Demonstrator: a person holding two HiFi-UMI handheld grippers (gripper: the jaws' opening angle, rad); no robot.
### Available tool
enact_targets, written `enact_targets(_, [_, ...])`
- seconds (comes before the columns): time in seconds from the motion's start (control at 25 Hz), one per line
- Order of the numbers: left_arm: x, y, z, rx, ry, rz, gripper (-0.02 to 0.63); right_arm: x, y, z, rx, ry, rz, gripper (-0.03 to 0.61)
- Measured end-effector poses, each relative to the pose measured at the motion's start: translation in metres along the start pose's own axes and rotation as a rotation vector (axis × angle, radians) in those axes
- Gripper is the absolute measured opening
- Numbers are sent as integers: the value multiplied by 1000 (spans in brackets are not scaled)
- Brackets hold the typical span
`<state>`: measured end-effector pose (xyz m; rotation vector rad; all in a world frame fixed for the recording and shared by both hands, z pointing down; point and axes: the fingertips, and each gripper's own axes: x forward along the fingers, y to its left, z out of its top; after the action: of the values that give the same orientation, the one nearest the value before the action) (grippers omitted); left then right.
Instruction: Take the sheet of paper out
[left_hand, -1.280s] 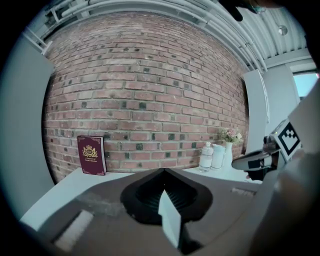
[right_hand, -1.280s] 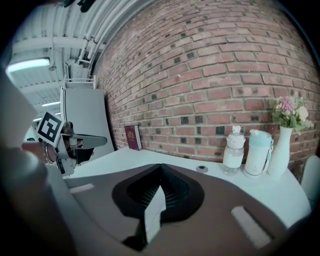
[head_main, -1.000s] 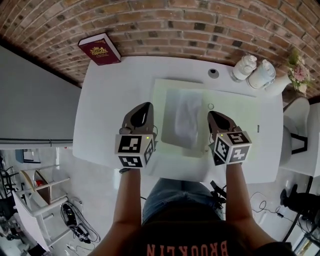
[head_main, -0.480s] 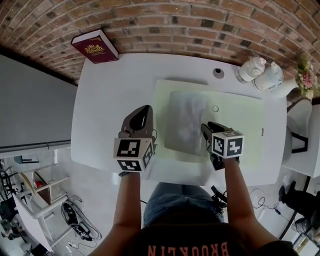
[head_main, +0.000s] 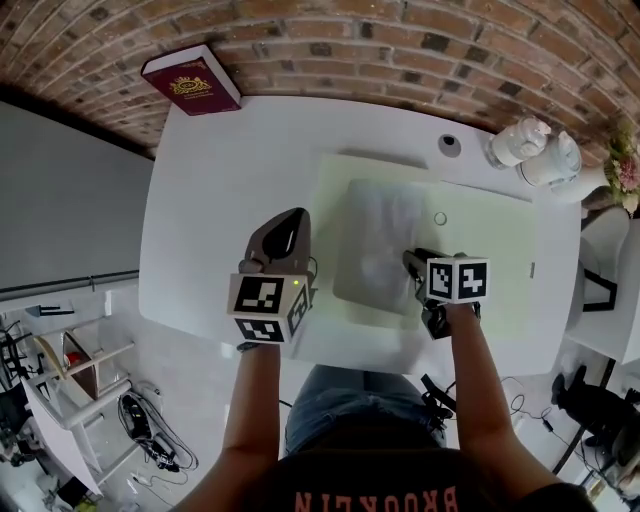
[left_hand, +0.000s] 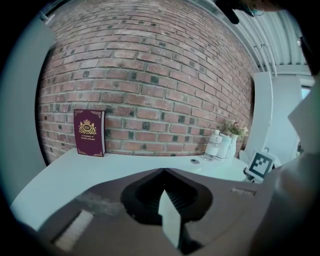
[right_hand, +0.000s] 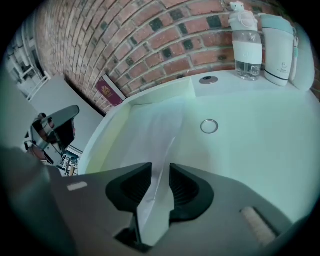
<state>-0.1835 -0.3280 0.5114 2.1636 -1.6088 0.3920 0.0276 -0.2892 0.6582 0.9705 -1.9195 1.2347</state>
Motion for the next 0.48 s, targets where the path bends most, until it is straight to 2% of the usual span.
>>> enact_targets(0.24, [2, 3, -3, -2, 11, -9, -3, 6, 9, -1, 2, 26, 20, 104])
enact_targets(0.36, [4, 3, -3, -1, 12, -16, -3, 8, 4, -1, 6, 46, -34, 66])
enact_targets(0.44, [5, 4, -2, -2, 10, -20, -3, 9, -1, 0, 5, 54, -72, 6])
enact_targets(0.48, [5, 5, -2, -4, 9, -22, -3, 8, -2, 0, 3, 55, -80, 6])
